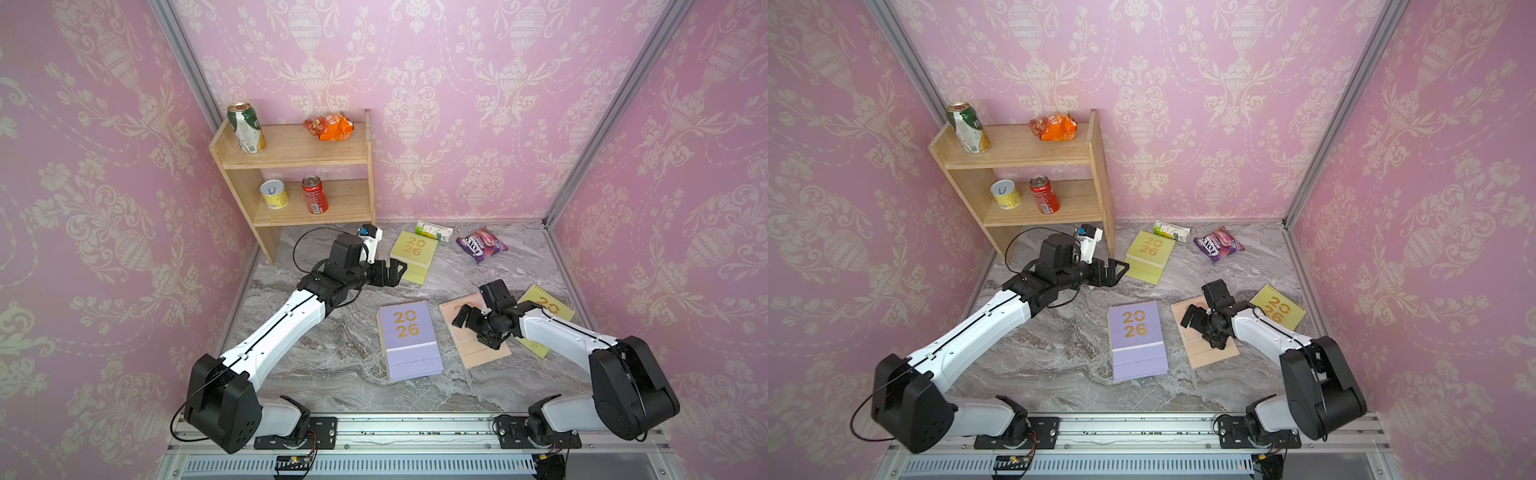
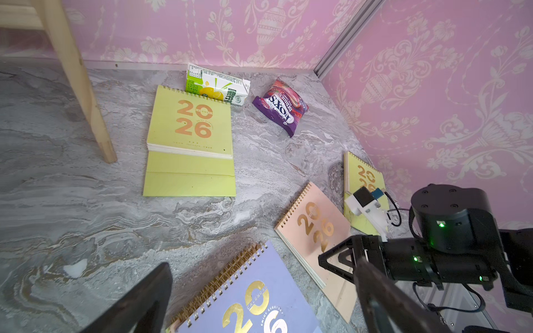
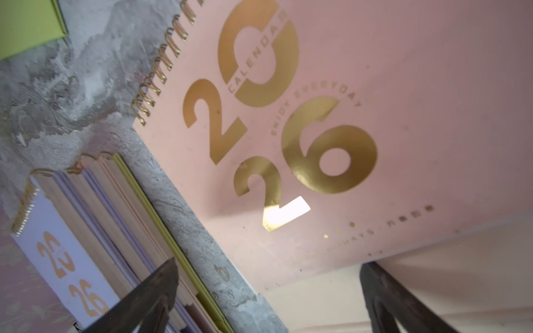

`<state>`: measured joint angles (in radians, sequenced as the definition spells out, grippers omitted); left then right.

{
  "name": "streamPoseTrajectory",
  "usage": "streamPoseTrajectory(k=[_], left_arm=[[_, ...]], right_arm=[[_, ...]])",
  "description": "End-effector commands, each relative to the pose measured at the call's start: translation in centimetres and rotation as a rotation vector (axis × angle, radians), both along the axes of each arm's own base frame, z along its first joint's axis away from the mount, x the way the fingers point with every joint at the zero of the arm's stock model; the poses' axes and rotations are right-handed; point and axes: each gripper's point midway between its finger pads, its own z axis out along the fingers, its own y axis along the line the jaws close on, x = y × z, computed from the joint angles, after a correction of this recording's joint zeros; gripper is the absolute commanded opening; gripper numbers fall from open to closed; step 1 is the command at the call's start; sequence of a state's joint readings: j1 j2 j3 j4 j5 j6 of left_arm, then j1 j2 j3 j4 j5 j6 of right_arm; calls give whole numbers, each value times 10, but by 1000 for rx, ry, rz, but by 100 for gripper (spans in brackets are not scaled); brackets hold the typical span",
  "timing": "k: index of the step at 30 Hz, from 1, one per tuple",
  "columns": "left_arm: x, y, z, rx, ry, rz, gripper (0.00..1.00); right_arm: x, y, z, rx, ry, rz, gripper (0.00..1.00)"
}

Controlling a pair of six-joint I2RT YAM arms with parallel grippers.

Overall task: Stack the calendars
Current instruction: Move the calendar to the center of the board.

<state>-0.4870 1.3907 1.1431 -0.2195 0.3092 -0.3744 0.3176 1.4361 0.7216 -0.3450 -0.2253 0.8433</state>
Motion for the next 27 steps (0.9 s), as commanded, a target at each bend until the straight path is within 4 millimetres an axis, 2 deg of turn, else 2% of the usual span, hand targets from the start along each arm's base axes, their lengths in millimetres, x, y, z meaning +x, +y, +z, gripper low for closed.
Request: streamPoseTrajectory(k=[1,10,14,17,21,27], left_arm=[[3,-16,1,27,-1,-28,99],[15,-63,-9,33,43,-73,99],[31,-84,-18,26,82,-61,99],[40,-99,-24,9,109,-57,99],[51,-117,-33,-1,146,-35,99],[63,-143,-63,-5,237,-8,99]], right_arm=[[16,-5,-21,5,-2,-42,100],[62,-12,-26,54,-24,-118,100],[76,-12,-28,70,-40,-129,100],[83,-9,-15,83,-95,-101,100],[82,-15,13,36,-162,-42,100],[84,-42,41,8,-216,-56,100]])
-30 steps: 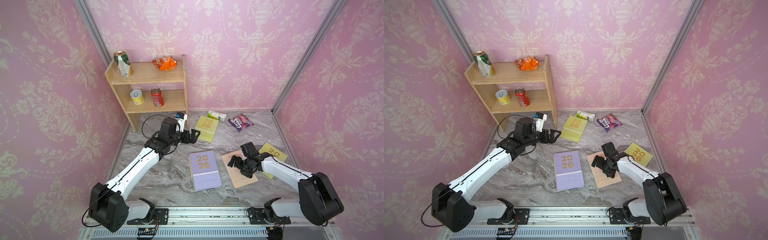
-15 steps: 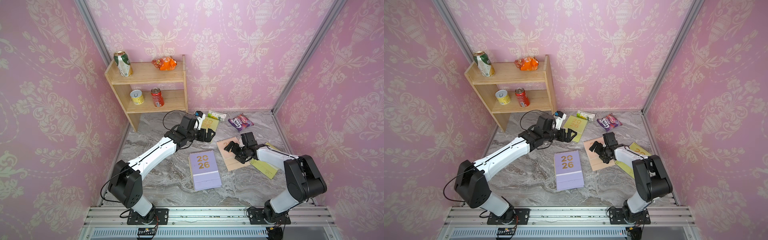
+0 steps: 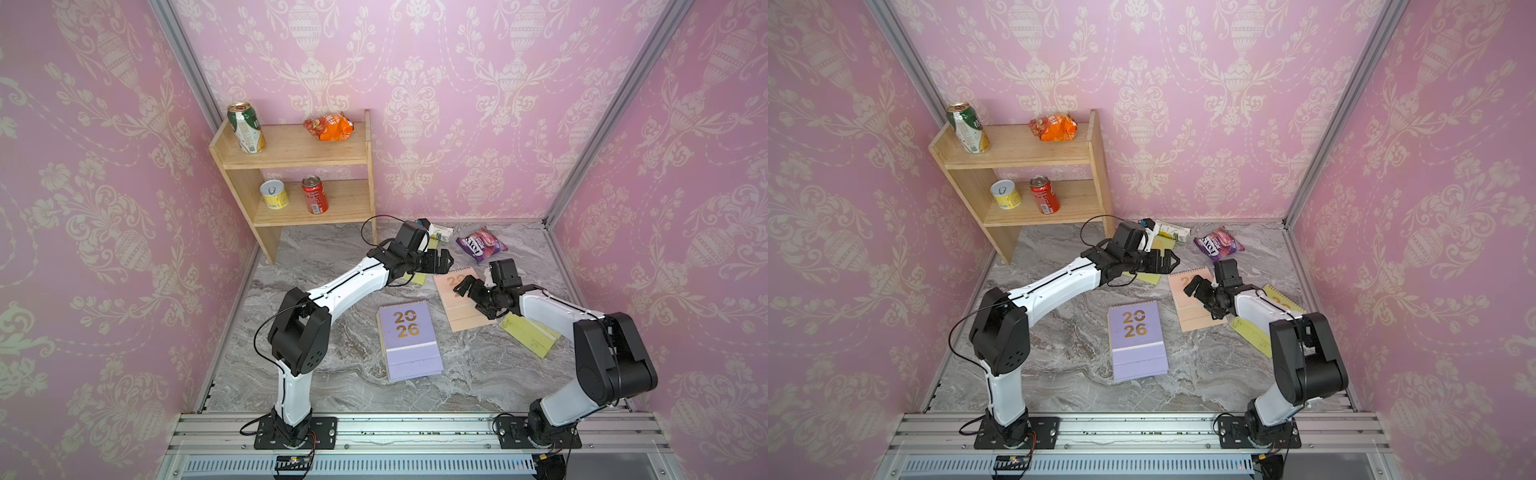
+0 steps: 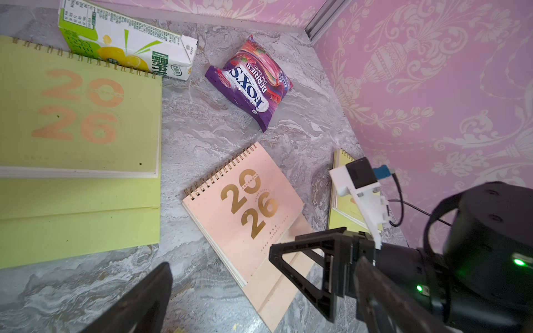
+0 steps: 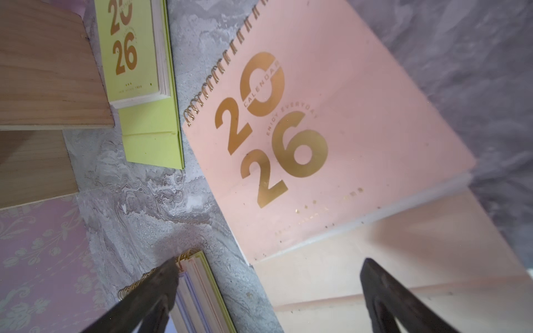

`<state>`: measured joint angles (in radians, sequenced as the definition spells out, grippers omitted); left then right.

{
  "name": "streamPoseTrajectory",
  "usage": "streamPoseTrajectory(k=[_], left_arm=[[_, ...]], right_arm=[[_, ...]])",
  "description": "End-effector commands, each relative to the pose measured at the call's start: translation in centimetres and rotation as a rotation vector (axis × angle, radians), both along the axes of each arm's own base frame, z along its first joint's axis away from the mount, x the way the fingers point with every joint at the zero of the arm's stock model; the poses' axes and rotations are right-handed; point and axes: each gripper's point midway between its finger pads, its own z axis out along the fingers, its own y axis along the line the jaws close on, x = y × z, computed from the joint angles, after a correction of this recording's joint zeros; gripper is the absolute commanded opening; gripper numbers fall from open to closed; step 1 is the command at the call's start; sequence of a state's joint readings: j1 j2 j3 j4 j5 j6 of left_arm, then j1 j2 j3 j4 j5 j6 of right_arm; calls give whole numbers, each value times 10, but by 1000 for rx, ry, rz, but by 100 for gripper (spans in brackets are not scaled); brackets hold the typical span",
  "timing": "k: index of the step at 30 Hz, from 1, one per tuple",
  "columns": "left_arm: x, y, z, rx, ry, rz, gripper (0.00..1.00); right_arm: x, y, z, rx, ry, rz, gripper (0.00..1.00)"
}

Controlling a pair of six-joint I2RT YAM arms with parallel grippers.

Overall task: Stack the calendars
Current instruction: Move the calendar to the center of the board, then pick up the calendar at the center of the board.

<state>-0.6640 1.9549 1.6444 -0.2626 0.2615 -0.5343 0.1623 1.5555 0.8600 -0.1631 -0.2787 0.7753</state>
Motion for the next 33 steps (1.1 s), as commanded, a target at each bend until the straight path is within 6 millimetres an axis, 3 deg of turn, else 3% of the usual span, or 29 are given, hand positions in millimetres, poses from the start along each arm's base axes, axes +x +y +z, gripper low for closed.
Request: streamPoseTrajectory(k=[1,8,18,33], left_arm=[[2,-10,-14,13,70,48,99],[2,-21,-47,34,167,82,98],[4,-30,-86,48,270,89,97],[5,-42,-131,64,383,84,95]], right_arm=[[-3,-23,11,-60,-11,2,100],[23,-52,16,-84,-44,21,98],[50,-47,6,-62,-56,100,90],[54,-45,-12,-69,-17,140,84]])
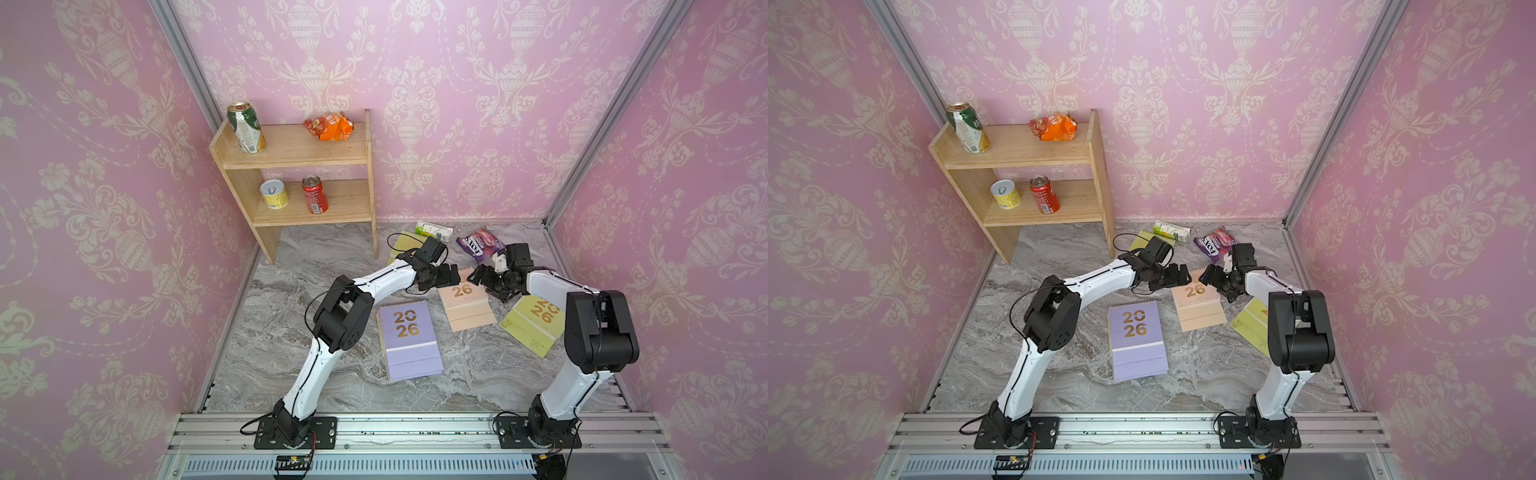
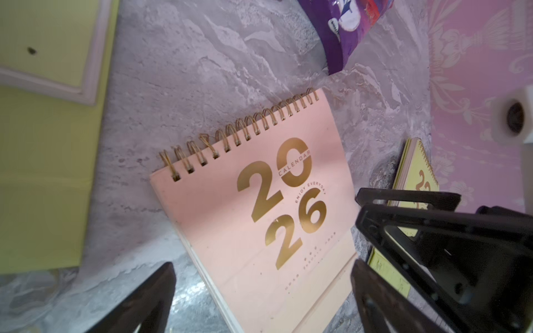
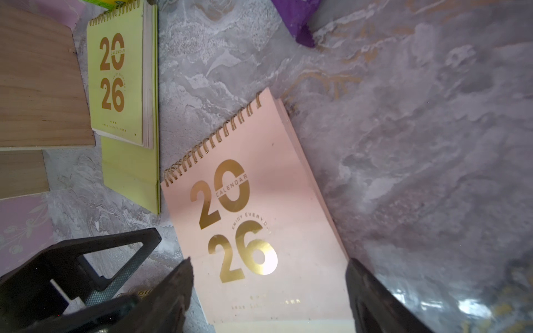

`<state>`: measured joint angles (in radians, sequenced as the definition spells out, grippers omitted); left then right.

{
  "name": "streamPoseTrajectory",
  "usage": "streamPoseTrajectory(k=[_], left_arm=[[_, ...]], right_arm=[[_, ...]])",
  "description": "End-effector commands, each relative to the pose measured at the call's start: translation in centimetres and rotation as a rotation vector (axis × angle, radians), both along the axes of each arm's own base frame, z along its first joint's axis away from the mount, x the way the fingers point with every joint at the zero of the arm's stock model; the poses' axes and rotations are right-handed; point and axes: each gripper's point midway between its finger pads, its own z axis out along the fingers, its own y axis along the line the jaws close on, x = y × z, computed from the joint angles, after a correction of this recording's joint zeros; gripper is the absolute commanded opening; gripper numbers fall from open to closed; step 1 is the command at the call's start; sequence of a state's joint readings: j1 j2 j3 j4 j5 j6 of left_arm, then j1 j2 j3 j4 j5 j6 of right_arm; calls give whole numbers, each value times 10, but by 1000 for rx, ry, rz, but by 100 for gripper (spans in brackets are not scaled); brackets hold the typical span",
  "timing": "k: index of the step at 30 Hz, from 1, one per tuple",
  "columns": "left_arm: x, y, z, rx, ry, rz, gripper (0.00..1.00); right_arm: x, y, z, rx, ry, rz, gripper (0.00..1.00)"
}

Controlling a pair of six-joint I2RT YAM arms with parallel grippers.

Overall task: Stack the calendars
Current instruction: Pick up the calendar at the center of the board.

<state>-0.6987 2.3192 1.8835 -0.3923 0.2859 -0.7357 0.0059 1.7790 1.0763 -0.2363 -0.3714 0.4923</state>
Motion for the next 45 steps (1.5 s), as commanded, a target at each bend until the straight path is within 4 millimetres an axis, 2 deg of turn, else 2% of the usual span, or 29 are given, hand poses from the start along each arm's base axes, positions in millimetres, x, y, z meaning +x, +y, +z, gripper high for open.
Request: streamPoseTrajectory(k=[1,13,22,27,33,45], left_arm=[[-5,-3,-7,-2,53,0,95],[-5,-11,-25,-16,97,-7,94],[-6,-14,-27,-33,105,-20,92],[-6,-15,-26,-43,106,-24,90],[-6,-17,-25,-55,106,-28,90],[-5,-22,-23,-93,110,-38,88]], right_arm=[[3,-1,1,1,1,22,84],[-2,-3,-11,-12,38,28,82],[-1,-19,8,-59,-18,-25,83],[-2,-30,7,-55,-12,-54,82],[-2,-24,-8,-30,28,-28,82],[-6,-8,-26,0,79,30,79]])
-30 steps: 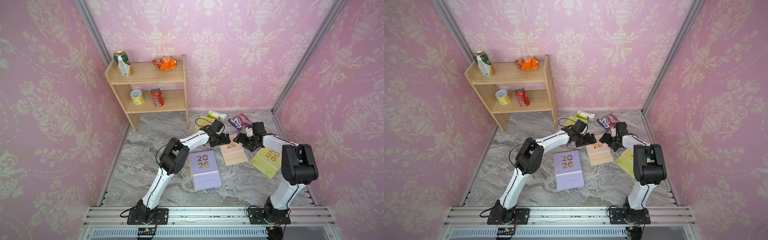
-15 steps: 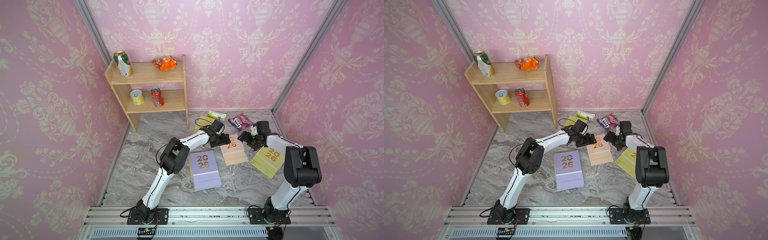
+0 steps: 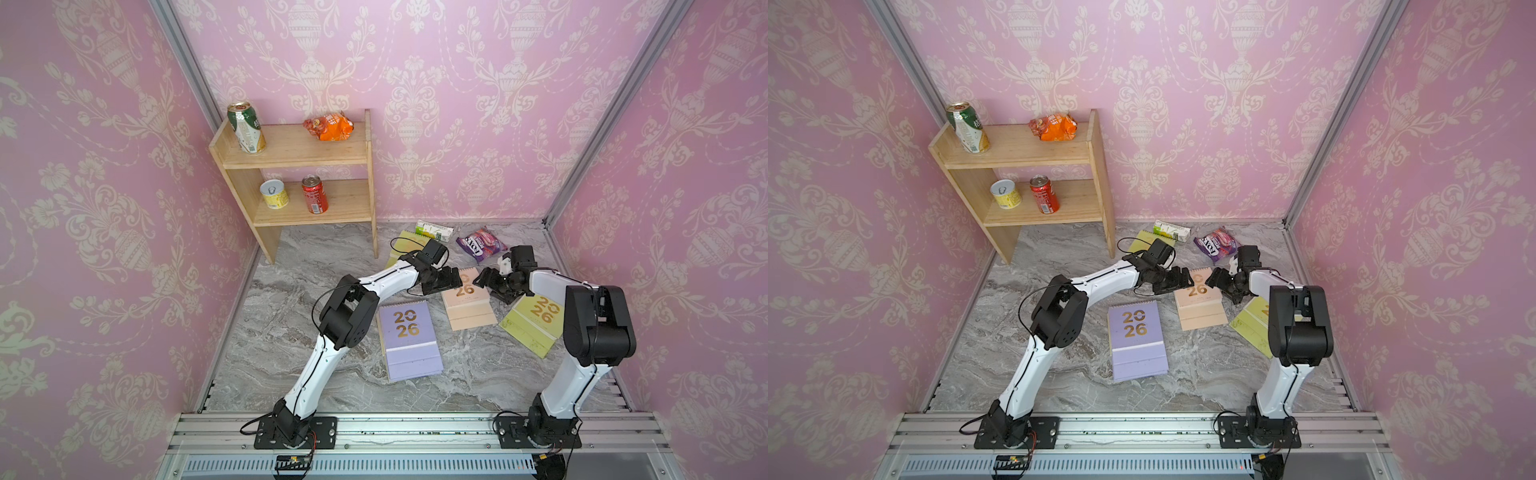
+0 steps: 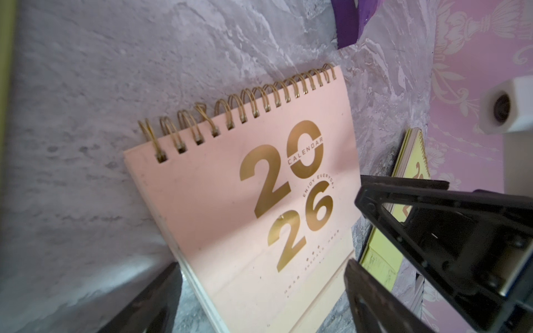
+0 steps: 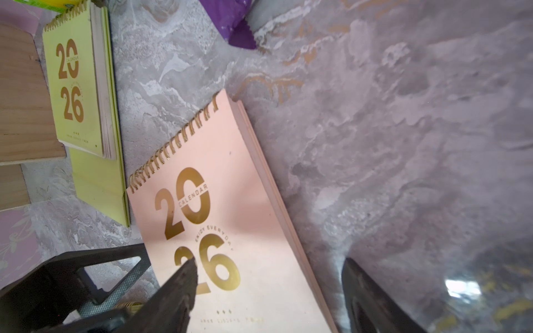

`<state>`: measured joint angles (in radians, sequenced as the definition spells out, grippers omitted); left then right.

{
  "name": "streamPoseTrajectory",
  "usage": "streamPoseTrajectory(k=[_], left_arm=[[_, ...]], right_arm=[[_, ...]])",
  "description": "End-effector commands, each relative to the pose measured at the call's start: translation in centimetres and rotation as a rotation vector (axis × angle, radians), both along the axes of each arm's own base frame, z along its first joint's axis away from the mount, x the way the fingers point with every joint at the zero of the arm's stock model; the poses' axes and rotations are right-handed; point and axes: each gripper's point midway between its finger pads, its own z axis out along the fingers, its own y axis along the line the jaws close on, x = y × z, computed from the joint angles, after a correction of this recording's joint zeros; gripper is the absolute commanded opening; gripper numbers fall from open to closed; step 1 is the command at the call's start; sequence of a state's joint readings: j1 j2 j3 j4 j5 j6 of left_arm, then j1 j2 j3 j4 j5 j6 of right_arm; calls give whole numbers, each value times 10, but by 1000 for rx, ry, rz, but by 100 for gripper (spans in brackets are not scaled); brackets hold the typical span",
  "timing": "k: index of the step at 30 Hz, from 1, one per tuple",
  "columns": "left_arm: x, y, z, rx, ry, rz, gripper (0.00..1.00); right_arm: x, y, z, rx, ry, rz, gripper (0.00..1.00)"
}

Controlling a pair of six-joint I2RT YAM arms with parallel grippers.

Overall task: Stack the calendars
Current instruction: Pick up the calendar at the center of the board.

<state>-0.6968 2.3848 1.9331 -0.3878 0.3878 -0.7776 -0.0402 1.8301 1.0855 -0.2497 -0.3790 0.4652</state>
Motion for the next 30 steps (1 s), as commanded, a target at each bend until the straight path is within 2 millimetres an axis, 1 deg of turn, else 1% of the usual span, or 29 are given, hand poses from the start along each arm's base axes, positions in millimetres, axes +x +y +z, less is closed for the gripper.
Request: streamPoseTrajectory(k=[1,4,7,10,14,20,22,25,30], left_arm=[[0,-7,-9,-34,26,-12,88],[-1,-11,-7,-56,26,-27,86],[-3,-15,-2,-89,18,-46,85],[-3,-20,10,-142,-4,-69,85],[-5,-27,36,-227,-51,-104,84],[-8,-29,71,-318,-115,-137,83],[-10,-29,80,-340,-132,-146,83],[-11,-29,85,-352,-139,-156,82],[-15,-30,87,-372,-136,-166,77]], right_arm=[[-6,13,-9,9,39,59,80],[-7,22,-12,18,48,85,79],[-8,32,-10,64,35,100,77],[-9,36,-8,91,30,96,76],[-12,36,-10,93,38,96,75],[-13,38,-13,106,43,93,74],[-13,39,-14,114,44,92,74],[-12,41,-14,131,42,93,73],[-13,44,-15,153,41,95,72]])
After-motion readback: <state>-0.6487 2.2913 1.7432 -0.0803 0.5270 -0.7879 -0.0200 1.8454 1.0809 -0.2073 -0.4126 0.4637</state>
